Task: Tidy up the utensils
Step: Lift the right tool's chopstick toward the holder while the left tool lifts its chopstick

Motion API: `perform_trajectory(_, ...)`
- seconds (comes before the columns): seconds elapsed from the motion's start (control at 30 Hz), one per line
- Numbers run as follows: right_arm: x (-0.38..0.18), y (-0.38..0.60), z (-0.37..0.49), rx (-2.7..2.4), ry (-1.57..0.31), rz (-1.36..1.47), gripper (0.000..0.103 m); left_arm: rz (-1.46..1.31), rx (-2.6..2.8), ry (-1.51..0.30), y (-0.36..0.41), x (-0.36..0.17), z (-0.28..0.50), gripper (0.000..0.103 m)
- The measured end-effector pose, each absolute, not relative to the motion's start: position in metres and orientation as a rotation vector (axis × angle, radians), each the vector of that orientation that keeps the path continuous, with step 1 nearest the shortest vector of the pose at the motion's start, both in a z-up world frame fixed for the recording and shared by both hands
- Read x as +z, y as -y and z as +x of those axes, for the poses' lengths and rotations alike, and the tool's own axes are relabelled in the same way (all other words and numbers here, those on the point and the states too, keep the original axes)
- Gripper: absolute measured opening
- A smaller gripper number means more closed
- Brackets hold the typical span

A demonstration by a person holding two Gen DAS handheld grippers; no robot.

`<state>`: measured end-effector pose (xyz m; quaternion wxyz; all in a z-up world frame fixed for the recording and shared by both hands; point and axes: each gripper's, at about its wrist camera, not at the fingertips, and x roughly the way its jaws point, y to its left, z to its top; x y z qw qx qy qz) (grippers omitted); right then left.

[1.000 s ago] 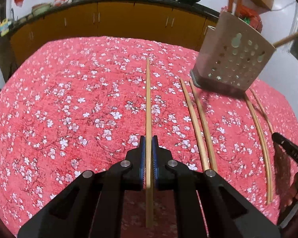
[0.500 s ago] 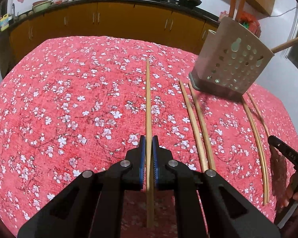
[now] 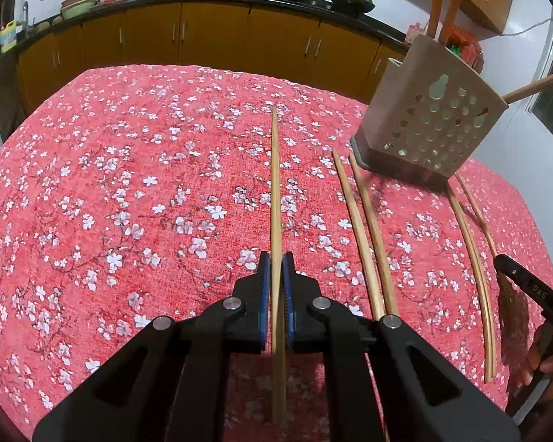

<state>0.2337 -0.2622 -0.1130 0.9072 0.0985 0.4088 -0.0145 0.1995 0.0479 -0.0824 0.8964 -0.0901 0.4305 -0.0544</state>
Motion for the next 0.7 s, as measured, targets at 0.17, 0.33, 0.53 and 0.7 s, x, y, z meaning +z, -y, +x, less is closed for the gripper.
perform_trajectory(0.17, -0.113, 0.263, 0.234, -0.029, -0.844, 0.205, 0.009, -0.192, -0.110, -0.892, -0.046, -0.082, 0.199, 0.009)
perform_trajectory(0.33, -0.112, 0.259, 0.228, -0.046, -0.847, 0.182, 0.009, -0.172, -0.101, -0.894, -0.044, -0.081, 0.200, 0.009)
perform_trajectory(0.53, -0.111, 0.262, 0.218, -0.030, -0.846, 0.208, 0.009, -0.128, -0.094, -0.896, -0.040, -0.081, 0.197, 0.009)
perform_trajectory(0.7, -0.110, 0.260, 0.220, -0.034, -0.847, 0.199, 0.009, -0.120, -0.091, -0.897, -0.039, -0.081, 0.194, 0.009)
